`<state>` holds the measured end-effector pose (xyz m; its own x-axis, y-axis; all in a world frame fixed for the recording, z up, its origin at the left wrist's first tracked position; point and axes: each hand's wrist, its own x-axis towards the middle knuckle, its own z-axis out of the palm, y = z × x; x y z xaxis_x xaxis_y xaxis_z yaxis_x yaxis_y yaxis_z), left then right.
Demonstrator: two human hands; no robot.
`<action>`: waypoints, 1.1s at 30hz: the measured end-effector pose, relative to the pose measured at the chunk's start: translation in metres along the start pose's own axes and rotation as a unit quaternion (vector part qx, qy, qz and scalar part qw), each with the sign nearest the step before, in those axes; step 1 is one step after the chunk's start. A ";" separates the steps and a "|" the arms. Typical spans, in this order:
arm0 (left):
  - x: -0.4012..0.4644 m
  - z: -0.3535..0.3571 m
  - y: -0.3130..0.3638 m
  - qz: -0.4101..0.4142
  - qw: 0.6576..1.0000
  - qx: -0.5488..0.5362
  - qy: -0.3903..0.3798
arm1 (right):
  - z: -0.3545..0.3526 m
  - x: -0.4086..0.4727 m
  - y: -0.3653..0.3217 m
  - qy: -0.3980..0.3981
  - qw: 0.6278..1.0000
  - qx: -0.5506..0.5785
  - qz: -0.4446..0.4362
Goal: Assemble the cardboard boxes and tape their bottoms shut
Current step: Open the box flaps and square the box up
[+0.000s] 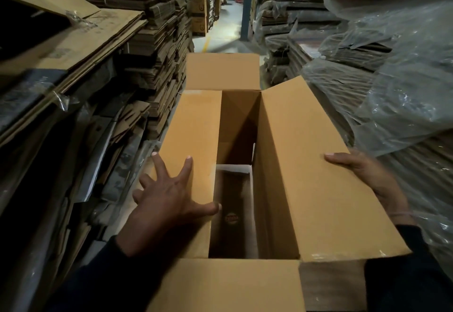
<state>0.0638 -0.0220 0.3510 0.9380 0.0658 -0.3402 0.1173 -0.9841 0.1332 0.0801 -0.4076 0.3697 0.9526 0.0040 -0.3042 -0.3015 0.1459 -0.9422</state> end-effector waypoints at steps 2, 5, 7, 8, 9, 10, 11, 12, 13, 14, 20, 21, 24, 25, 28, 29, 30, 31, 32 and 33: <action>-0.009 0.001 -0.002 0.001 1.000 0.006 -0.013 | -0.005 -0.009 0.002 -0.009 1.000 0.010 0.003; -0.011 0.008 0.003 -0.012 0.999 0.028 -0.020 | -0.011 -0.008 0.007 -0.002 0.999 -0.021 0.036; -0.003 0.011 0.007 -0.018 0.999 0.045 -0.004 | -0.013 0.003 0.015 0.013 0.997 -0.044 0.061; 0.002 0.011 0.009 -0.018 0.998 0.052 0.007 | -0.014 0.009 0.019 0.020 0.997 -0.042 0.063; 0.008 0.012 0.011 -0.018 0.998 0.058 0.015 | -0.014 0.014 0.021 0.026 0.997 -0.035 0.062; 0.014 0.012 0.011 -0.018 0.998 0.064 0.021 | -0.014 0.019 0.022 0.030 0.997 -0.032 0.062; 0.019 0.012 0.012 -0.021 0.997 0.071 0.026 | -0.012 0.021 0.021 0.028 0.997 -0.030 0.070; 0.023 0.013 0.012 -0.024 0.996 0.079 0.033 | -0.010 0.025 0.021 0.022 0.996 -0.018 0.079; 0.028 0.015 0.012 -0.024 0.995 0.086 0.043 | -0.008 0.027 0.020 0.021 0.996 0.002 0.088; 0.033 0.016 0.011 -0.022 0.994 0.093 0.056 | -0.005 0.031 0.019 0.020 0.996 0.012 0.091; 0.063 0.032 0.014 -0.024 0.986 0.120 0.112 | 0.007 0.060 0.039 0.075 0.991 -0.110 0.011; 0.067 0.039 0.016 -0.024 0.984 0.127 0.123 | 0.008 0.064 0.050 0.091 0.987 -0.133 0.000; 0.081 0.062 0.017 -0.020 0.985 0.122 0.123 | 0.007 0.080 0.094 0.109 0.974 -0.199 -0.019; 0.086 0.071 0.013 -0.025 0.988 0.108 0.105 | 0.010 0.082 0.105 0.111 0.972 -0.207 -0.021; 0.095 0.098 -0.008 -0.055 0.995 0.058 0.061 | 0.020 0.083 0.123 0.123 0.971 -0.201 -0.030; 0.096 0.105 -0.013 -0.057 0.994 0.059 0.067 | 0.022 0.083 0.124 0.122 0.969 -0.210 -0.032; 0.096 0.110 -0.017 -0.054 0.993 0.064 0.078 | 0.022 0.084 0.124 0.126 0.966 -0.223 -0.034; 0.096 0.114 -0.018 -0.052 0.993 0.065 0.081 | 0.021 0.084 0.123 0.131 0.962 -0.237 -0.034; 0.095 0.116 -0.017 -0.052 0.994 0.060 0.073 | 0.021 0.083 0.121 0.138 0.958 -0.250 -0.027; 0.094 0.116 -0.014 -0.053 0.995 0.053 0.062 | 0.019 0.083 0.120 0.144 0.955 -0.259 -0.021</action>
<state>0.1128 -0.0208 0.2085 0.9559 0.1836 -0.2293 0.1890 -0.9820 0.0017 0.1233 -0.3704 0.2339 0.9363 -0.2734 -0.2204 -0.3139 -0.3701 -0.8744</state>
